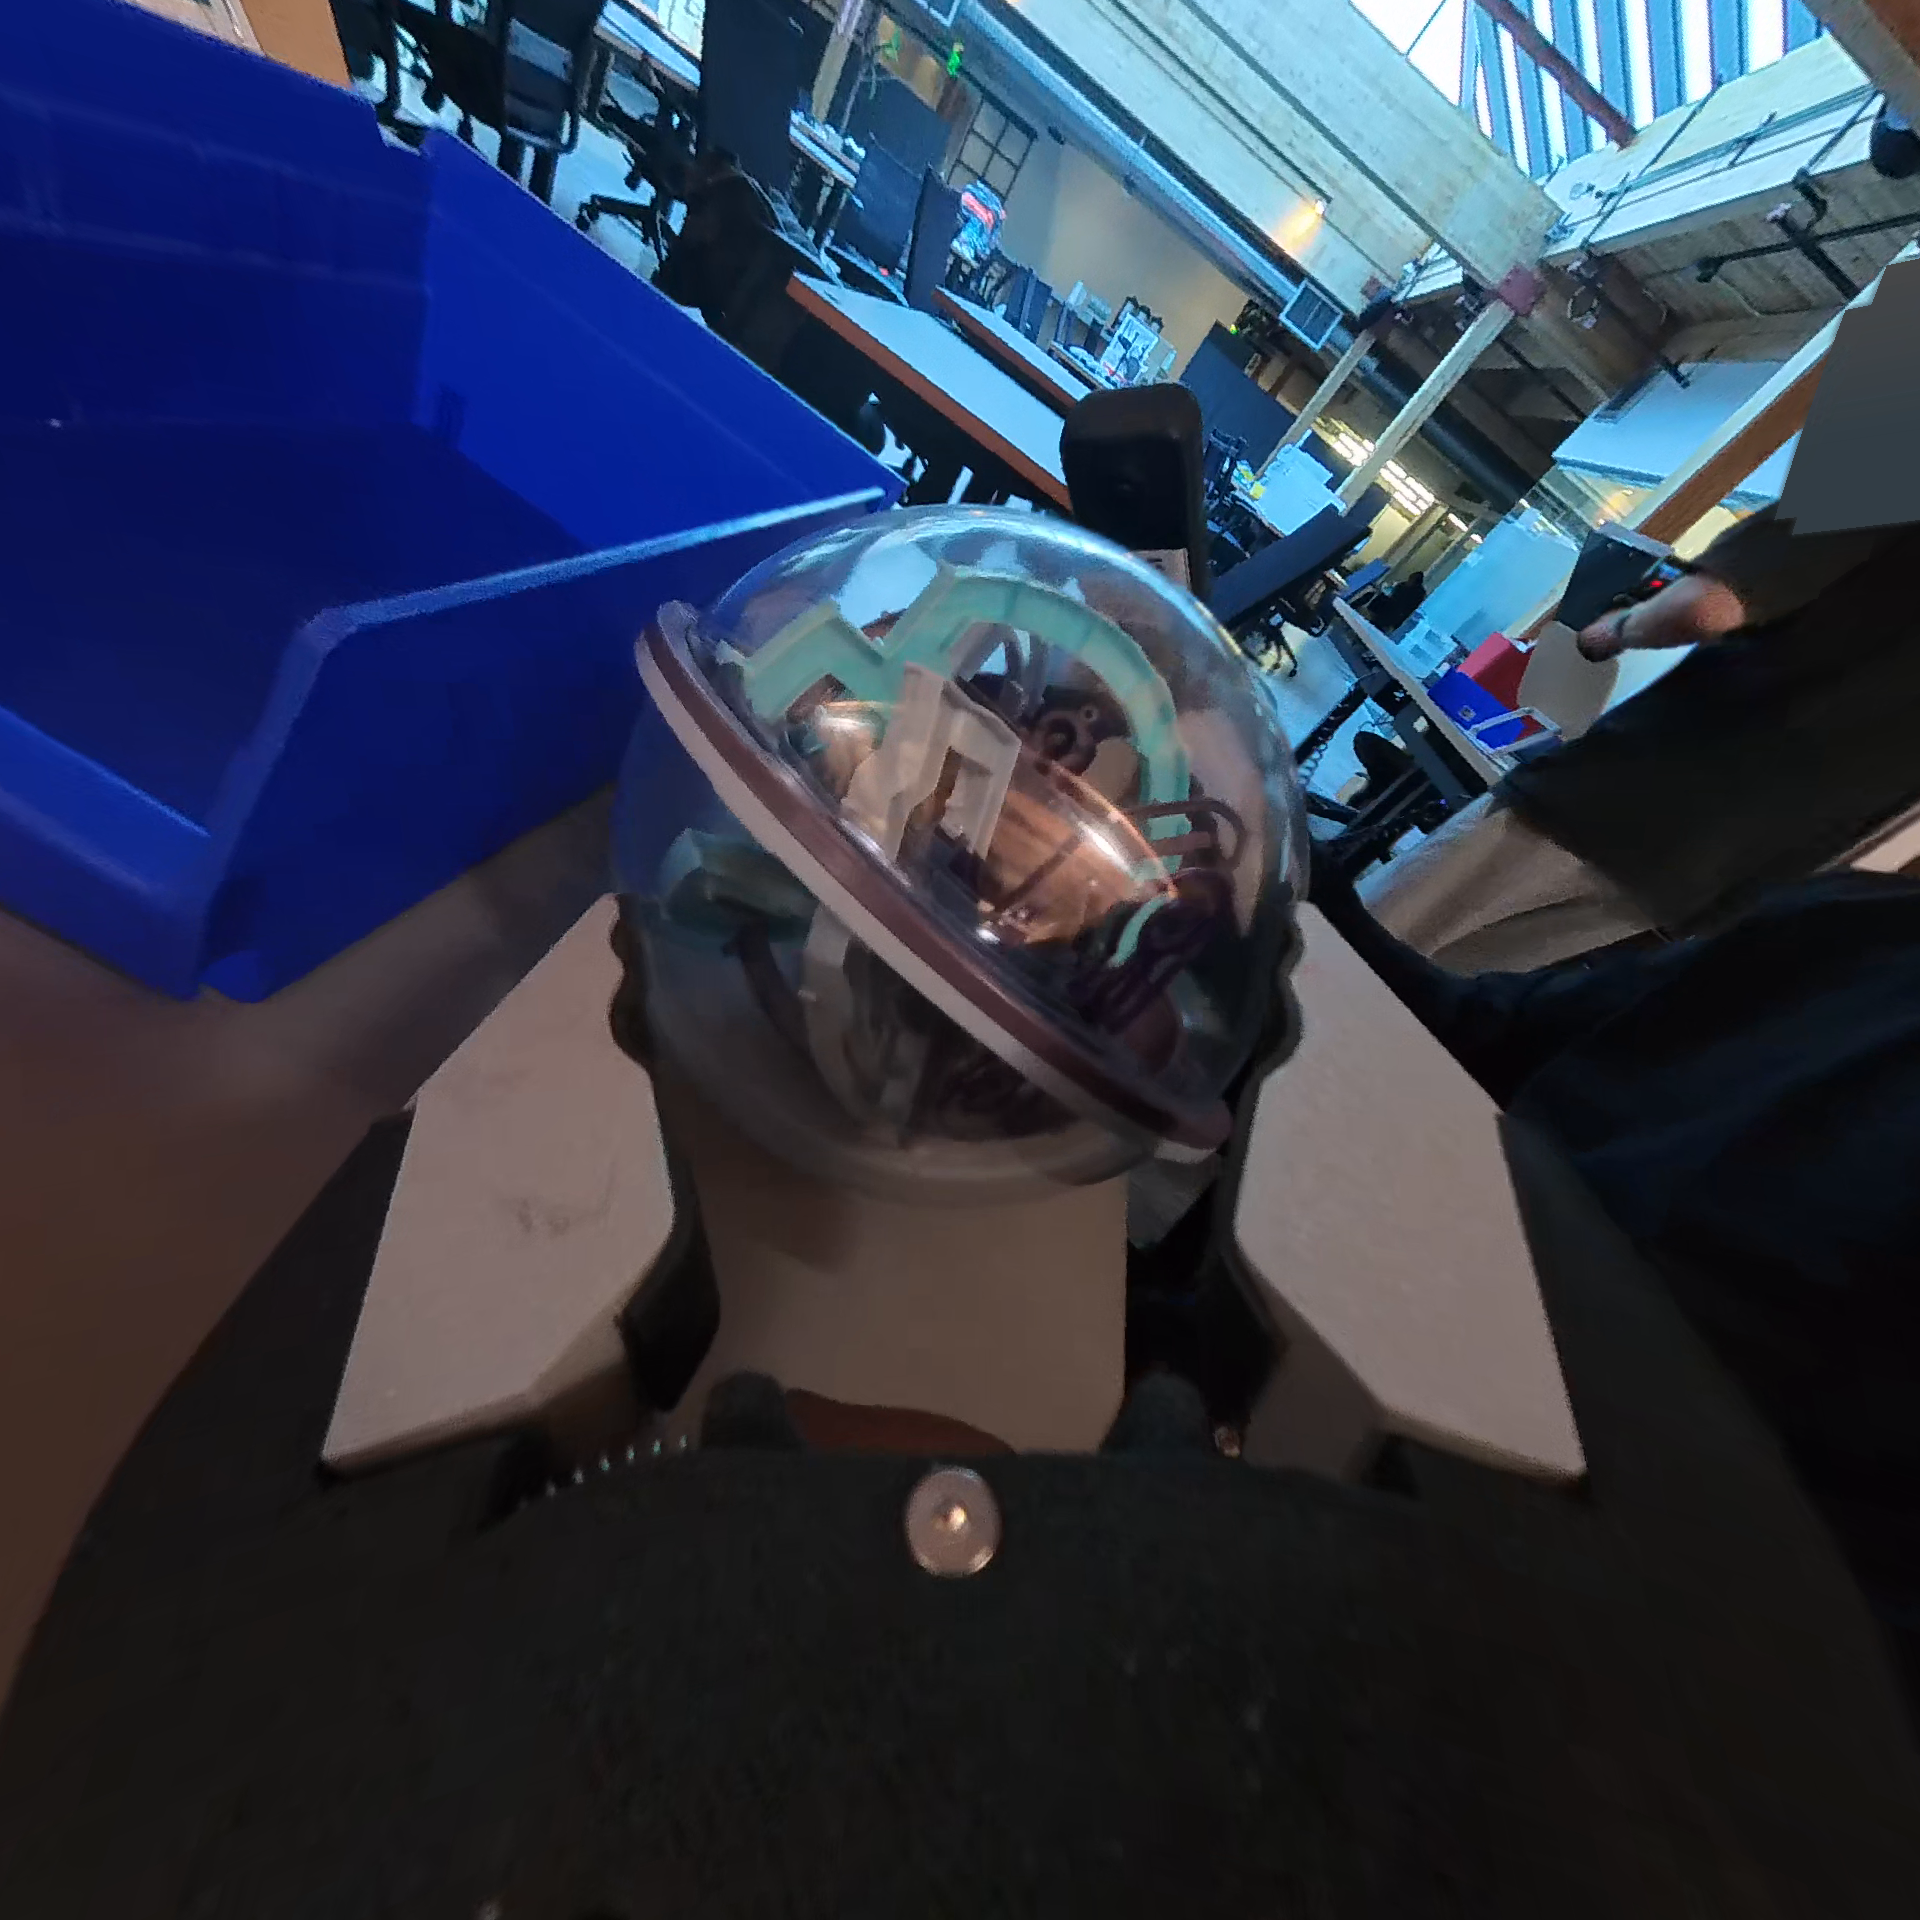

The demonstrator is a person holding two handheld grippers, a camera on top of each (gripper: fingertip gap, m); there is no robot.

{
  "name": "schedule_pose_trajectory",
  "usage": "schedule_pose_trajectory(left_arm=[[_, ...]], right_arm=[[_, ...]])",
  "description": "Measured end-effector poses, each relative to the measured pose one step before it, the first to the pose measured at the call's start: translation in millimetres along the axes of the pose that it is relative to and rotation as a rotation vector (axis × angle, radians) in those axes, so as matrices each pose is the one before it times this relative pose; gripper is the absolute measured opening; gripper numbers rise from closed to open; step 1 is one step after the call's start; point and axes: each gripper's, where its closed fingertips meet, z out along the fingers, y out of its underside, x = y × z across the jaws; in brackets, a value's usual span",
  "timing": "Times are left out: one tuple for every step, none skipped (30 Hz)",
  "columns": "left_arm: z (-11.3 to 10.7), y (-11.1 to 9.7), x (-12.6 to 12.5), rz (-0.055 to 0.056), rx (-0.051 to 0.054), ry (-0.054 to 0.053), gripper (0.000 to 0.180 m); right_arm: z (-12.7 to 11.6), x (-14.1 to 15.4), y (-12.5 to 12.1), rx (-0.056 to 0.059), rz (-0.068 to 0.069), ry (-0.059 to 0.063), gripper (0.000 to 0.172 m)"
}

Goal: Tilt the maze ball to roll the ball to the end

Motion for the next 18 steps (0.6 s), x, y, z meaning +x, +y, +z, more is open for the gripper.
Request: schedule_pose_trajectory(left_arm=[[-0.60,-1.81,-0.84,0.0010,0.0094,-0.0059,0.114],[-0.43,-0.98,-0.77,-0.0005,0.0055,-0.0034,0.113],[-0.40,-0.19,-0.41,-0.0028,0.0002,-0.0004,0.113],[-0.59,-0.06,-0.19,-0.0012,-0.0006,-0.0008,0.112],[-0.71,-0.24,-0.20,0.0001,0.0006,-0.0025,0.111],[-0.78,-0.27,-0.17,0.0025,0.0002,-0.0027,0.110],[-0.61,-0.26,-0.03,0.0043,0.0002,-0.0026,0.109],[-0.45,-0.24,-0.13,0.0030,0.0001,-0.0029,0.108],[-0.21,-0.22,-0.10,0.0018,-0.0006,-0.0028,0.107],[-0.30,-0.16,-0.13,0.0026,-0.0008,-0.0030,0.107],[-0.45,-0.40,-0.41,0.0038,0.0010,-0.0040,0.106],[-0.76,-0.50,-0.64,0.0033,0.0015,-0.0049,0.105],[-1.00,-0.51,-0.55,0.0025,0.0004,-0.0052,0.104],[-1.48,-0.60,-0.66,0.0030,0.0008,-0.0058,0.102],[-1.93,-0.94,-0.50,0.0050,0.0028,-0.0060,0.098],[-2.34,-1.41,-0.36,0.0066,0.0069,-0.0056,0.093],[-2.64,-1.78,-0.09,0.0069,0.0111,-0.0039,0.087],[-2.63,-1.39,0.22,0.0047,0.0091,-0.0004,0.081]], right_arm=[[-0.06,0.77,-0.88,0.0051,0.0062,0.0008,0.121],[-0.13,0.62,-0.77,0.0060,0.0061,-0.0034,0.121],[-0.22,0.27,-0.45,0.0047,0.0031,-0.0049,0.121],[-0.41,0.25,-0.39,0.0045,0.0030,-0.0042,0.120],[-0.54,0.27,-0.40,0.0047,0.0044,-0.0035,0.120],[-0.58,0.17,-0.47,0.0046,0.0045,-0.0037,0.119],[-0.55,0.25,-0.42,0.0047,0.0041,-0.0038,0.118],[-0.59,0.17,-0.41,0.0047,0.0039,-0.0032,0.118],[-0.46,0.23,-0.27,0.0038,0.0032,-0.0024,0.117],[-0.30,0.32,-0.22,0.0026,0.0023,-0.0013,0.116],[-0.30,0.40,-0.18,0.0020,0.0020,0.0001,0.115],[-0.27,0.47,-0.15,0.0014,0.0024,0.0005,0.113],[-0.24,0.54,-0.01,0.0017,0.0035,-0.0003,0.112],[-0.15,0.48,-0.24,0.0024,0.0034,-0.0006,0.110],[-0.14,0.43,-0.13,0.0020,0.0020,0.0001,0.109],[-0.09,0.48,-0.11,0.0012,0.0008,0.0005,0.108],[-0.02,0.26,0.12,-0.0001,-0.0004,0.0002,0.108],[-0.01,0.03,0.07,-0.0007,-0.0017,0.0003,0.108]])
